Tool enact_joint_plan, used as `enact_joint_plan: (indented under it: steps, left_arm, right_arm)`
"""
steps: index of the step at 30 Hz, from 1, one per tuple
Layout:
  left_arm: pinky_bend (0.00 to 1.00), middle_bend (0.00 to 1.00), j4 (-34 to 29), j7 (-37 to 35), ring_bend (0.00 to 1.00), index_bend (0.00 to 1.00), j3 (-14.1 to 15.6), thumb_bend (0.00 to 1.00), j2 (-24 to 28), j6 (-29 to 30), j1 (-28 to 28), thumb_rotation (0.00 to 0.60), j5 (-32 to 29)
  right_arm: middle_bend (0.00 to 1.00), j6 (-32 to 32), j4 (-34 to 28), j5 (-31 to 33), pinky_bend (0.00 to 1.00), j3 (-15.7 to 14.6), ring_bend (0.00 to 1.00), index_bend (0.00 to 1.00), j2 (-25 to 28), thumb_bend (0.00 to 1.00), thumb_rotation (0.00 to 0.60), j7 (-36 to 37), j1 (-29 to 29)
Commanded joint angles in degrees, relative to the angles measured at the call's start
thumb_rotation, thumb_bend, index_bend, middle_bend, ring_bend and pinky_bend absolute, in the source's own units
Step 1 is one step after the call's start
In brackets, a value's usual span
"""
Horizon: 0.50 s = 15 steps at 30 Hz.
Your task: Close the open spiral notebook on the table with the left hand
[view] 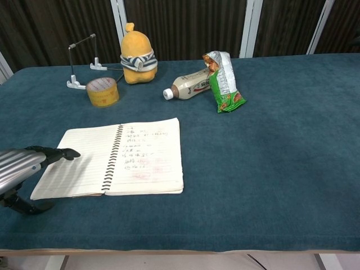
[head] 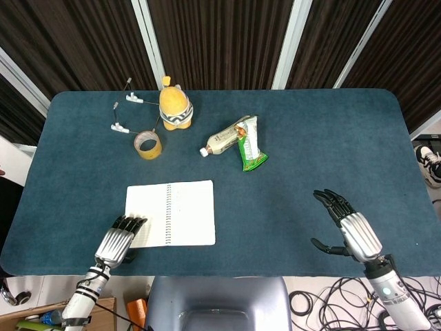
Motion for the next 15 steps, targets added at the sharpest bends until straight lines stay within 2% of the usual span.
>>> enact_joint_plan:
  steps: [1, 9, 15]
  left_arm:
    - [0.13, 0.17, 0.55, -0.23, 0.14, 0.15, -0.26, 0.29, -0.37, -0.31, -0.34, 0.600, -0.44]
    - [0.13, 0.17, 3.30, -2.33, 0.14, 0.17, -0.78, 0.29, -1.89, -0.50, -1.00, 0.600, -0.91]
    - [0.14, 0.22, 7.42, -7.00, 0.18, 0.24, -0.67, 0.31, -3.88, 1.11, -1.05, 0.600, 1.34]
  right_arm:
    - [0.08, -0.09, 0.15, 0.03, 0.12, 0.00, 0.03, 0.00, -0.08, 0.16, 0.600, 0.15, -0.07]
    - [0.08, -0.04, 0.49, 0.02, 0.12, 0.10, 0.03, 0.00, -0.16, 0.16, 0.600, 0.43, -0.32]
    - [0.08, -0.04, 0.68, -0.01, 0.12, 0.09, 0.03, 0.00, -0.20, 0.16, 0.600, 0.59, -0.53]
